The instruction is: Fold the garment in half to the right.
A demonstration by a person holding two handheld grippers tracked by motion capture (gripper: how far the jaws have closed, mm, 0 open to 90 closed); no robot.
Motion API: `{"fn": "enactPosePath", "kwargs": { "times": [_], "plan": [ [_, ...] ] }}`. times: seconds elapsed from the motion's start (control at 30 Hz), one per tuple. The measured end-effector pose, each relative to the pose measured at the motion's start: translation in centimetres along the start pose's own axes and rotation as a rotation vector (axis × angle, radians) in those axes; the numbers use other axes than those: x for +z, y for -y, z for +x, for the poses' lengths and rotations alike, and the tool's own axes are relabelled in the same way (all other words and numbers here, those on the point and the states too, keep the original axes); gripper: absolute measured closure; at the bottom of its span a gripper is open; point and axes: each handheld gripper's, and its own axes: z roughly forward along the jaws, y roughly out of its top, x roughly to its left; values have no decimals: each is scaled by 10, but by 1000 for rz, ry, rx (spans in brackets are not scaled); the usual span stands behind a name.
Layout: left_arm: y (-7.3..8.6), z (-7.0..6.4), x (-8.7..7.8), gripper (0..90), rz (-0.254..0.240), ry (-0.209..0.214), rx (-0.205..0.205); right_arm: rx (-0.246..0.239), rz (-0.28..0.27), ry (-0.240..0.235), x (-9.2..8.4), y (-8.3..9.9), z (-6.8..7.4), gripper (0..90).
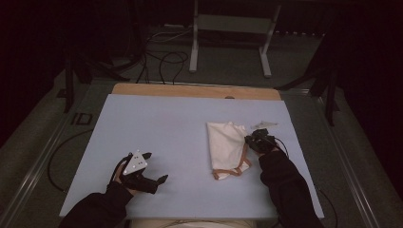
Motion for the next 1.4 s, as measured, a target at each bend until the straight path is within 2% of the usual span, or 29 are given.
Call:
{"fn": "enactPosePath", "kwargs": {
  "times": [0.1,0.2,0.33,0.43,0.5,0.6,0.7,0.73,0.8,0.9,1.0,1.17,1.2,1.3,1.4],
  "plan": [
    [0,1,-1,3,-5,-7,-3,4,17,-4,6,4,-1,828],
    [1,1,-2,3,-12,-14,-1,11,23,15,10,6,-4,810],
    [2,2,-1,3,-14,-22,-3,22,25,7,11,9,-7,800],
    [2,3,-1,3,-19,-9,-7,13,32,9,11,8,-7,769],
    [3,4,0,4,-20,-6,-9,18,15,5,8,2,-9,688],
    [3,4,1,3,-16,-2,-12,23,-10,8,4,-10,-13,623],
    [3,4,1,3,-19,-4,-12,40,-22,-5,4,-20,-17,600],
    [3,4,1,3,-22,-3,-8,52,-36,-9,7,-30,-19,580],
    [3,4,1,3,-25,1,-8,68,-38,-15,12,-38,-22,580],
    [3,4,1,3,-27,1,-3,90,-23,-40,24,-45,-26,568],
    [3,4,1,3,-29,6,-3,93,11,-42,38,-47,-27,557],
    [3,4,1,3,-36,7,-6,108,54,-43,52,-45,-29,588],
    [2,4,1,3,-37,8,-7,110,72,-39,57,-43,-30,644],
    [2,4,1,3,-38,8,-6,119,67,-47,58,-42,-30,738],
    [2,3,1,4,-35,8,-4,86,68,-48,57,-43,-26,839]
  ]
}}
